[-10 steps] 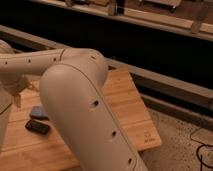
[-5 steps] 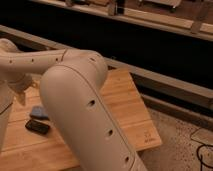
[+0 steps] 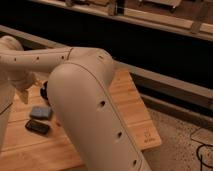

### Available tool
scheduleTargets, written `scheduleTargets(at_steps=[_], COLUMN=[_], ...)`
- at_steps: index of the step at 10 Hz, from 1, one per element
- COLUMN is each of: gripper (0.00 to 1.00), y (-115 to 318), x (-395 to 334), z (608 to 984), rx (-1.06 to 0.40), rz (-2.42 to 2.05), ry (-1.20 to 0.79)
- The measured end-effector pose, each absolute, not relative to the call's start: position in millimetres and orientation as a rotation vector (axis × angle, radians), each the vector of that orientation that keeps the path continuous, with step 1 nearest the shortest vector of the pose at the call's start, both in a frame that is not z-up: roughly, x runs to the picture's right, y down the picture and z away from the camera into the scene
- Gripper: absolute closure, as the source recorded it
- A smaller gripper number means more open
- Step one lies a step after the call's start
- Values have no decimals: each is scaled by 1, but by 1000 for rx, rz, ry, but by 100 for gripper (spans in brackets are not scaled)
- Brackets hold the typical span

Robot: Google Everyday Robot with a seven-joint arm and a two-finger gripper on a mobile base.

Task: Wipe the white sponge on the table

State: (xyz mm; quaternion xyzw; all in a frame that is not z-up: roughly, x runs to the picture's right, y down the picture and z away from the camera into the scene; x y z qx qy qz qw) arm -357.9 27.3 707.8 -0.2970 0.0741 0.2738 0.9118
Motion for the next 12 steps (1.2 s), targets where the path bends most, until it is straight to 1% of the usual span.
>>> scheduleTargets(at_steps=[4, 8, 12], gripper=[35, 35, 35], y=[54, 64, 83], x=[-375, -368, -384], z=[706, 729, 752], rx=[-652, -670, -718], rz=[546, 530, 506], ry=[151, 223, 253])
